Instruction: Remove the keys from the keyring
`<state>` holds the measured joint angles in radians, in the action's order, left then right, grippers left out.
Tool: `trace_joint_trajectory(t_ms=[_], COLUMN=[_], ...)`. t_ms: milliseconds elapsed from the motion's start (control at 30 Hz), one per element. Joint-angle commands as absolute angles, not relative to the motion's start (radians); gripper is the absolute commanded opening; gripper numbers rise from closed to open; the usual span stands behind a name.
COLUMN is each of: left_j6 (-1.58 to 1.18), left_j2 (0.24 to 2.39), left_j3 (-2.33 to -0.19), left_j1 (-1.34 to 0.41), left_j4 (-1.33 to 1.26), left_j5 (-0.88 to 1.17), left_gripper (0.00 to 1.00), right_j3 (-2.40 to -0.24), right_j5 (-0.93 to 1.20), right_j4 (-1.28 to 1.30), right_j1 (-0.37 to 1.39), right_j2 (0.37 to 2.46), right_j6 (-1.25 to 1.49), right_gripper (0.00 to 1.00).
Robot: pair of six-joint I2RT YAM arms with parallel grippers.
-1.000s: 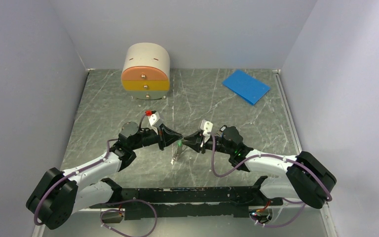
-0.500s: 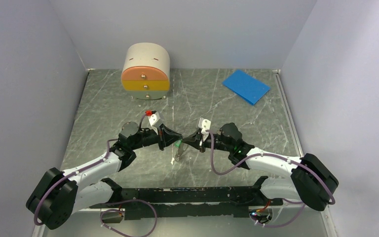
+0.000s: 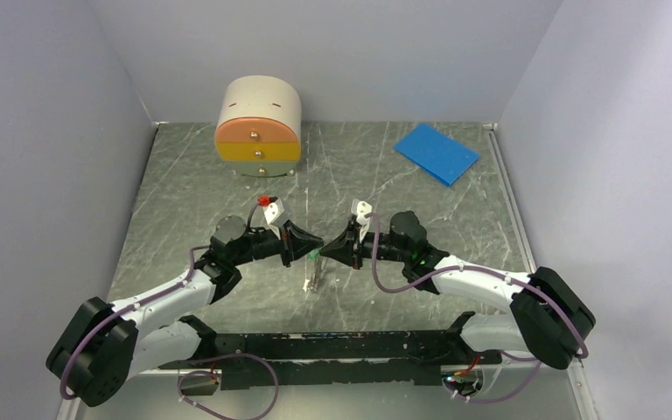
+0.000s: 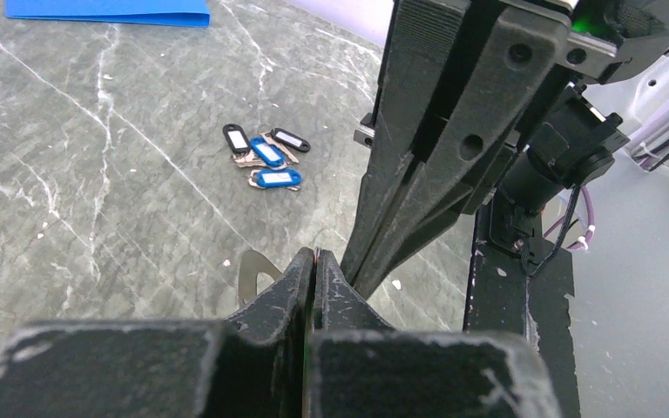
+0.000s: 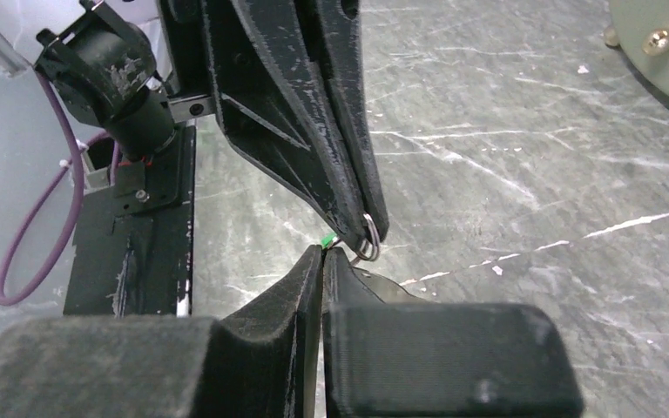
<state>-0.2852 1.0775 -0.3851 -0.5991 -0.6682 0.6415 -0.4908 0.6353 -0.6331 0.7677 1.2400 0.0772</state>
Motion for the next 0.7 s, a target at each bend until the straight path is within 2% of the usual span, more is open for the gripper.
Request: trace_joint_trajectory(t_ms=[0,67,233,667], left_j6=[-0.265,-0.264,-0.263,-0.304], left_j2=[1.069,1.063,1.057,1.085], left_j3=[-0.395,-0.392,-0.389,-0.399], left_j1=[-0.603,-0.602,-0.603,-0.603], left_j4=[-0.692,-0.69,-0.682,-0.629], left_j5=[0.657,0.65,0.635,0.59], left_gripper=[0.03,0.03,0.03,0.03], right_j3=[-0.513,-0.506,-0.486,-0.417], right_j5=[0.64,0.629,0.644,0.703], right_j4=[-0.717,-0.708,-0.69,-0.898], right_j1=[0.731,0.715,0.68,0.64], right_j2=[1.218,1.209,1.181,1.167], right_j6=[0.147,0.142,0.126,0.164], right_gripper=[0.04,0.0,0.0,0.0])
